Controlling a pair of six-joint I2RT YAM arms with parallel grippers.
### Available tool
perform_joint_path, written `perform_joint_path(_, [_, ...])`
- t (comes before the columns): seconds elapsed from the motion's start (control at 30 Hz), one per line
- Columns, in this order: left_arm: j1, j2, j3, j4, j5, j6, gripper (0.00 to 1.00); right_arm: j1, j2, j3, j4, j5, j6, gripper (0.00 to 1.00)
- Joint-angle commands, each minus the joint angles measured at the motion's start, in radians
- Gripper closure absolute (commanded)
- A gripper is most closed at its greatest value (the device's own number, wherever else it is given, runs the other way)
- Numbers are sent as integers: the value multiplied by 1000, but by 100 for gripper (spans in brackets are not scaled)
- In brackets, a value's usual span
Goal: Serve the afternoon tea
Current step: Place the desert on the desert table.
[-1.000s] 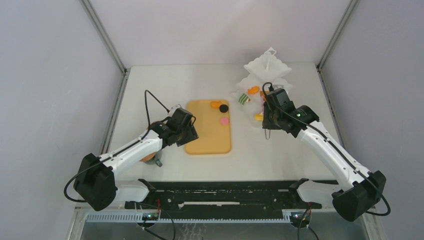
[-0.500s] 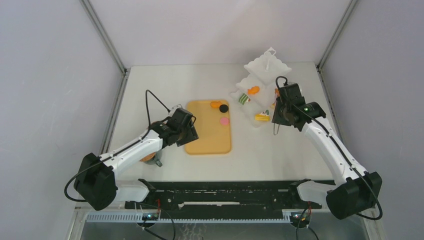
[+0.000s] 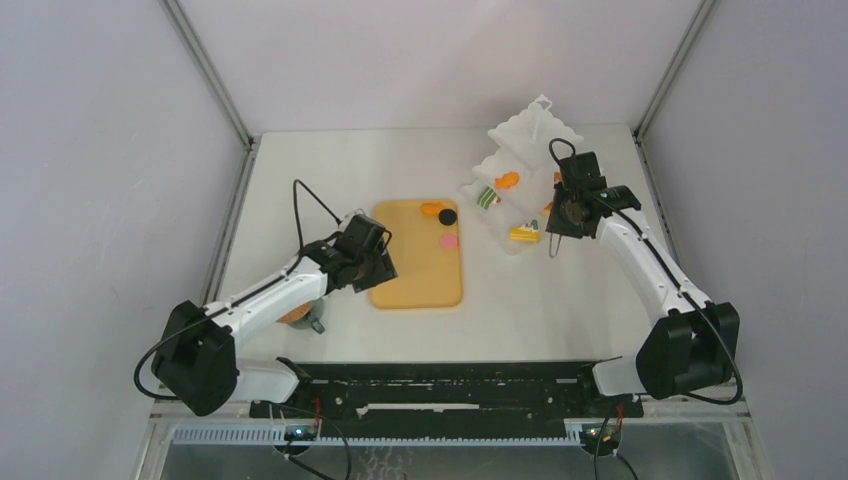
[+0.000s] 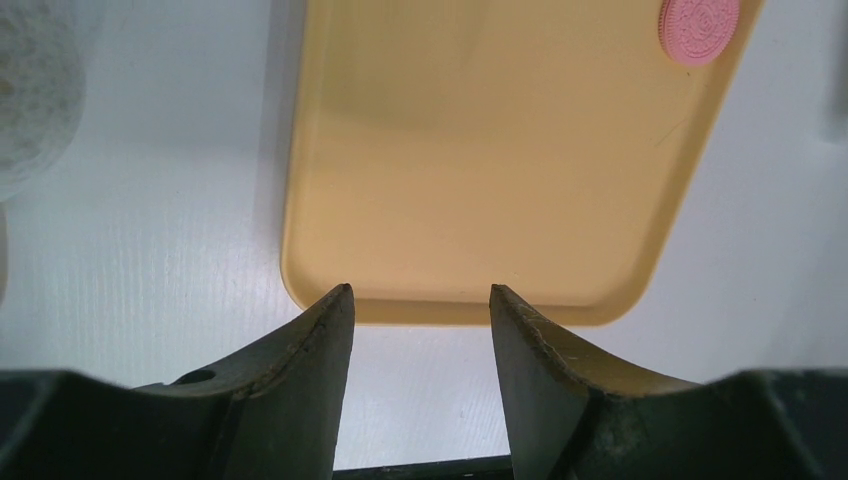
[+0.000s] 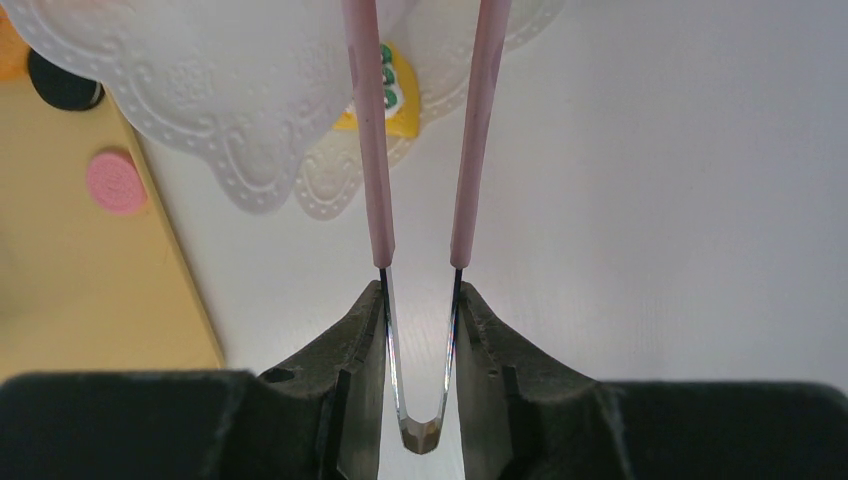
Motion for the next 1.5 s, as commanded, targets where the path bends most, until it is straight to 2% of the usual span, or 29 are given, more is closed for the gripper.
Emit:
perform_joint_path(0.0, [16, 5, 48, 27, 14, 29, 42, -12, 24, 92, 71, -9, -24, 66])
perform_joint_path(0.77, [45, 43, 48, 71, 46, 34, 42, -27, 185, 240, 55, -1, -47, 61])
perform_joint_path(1.03, [54, 39, 36, 76, 57, 38, 42, -31, 231, 281, 25, 17, -33, 53])
perform_joint_path(1.47, [59, 47, 40, 81, 71, 43, 43, -31, 204, 288, 12, 26, -29, 52])
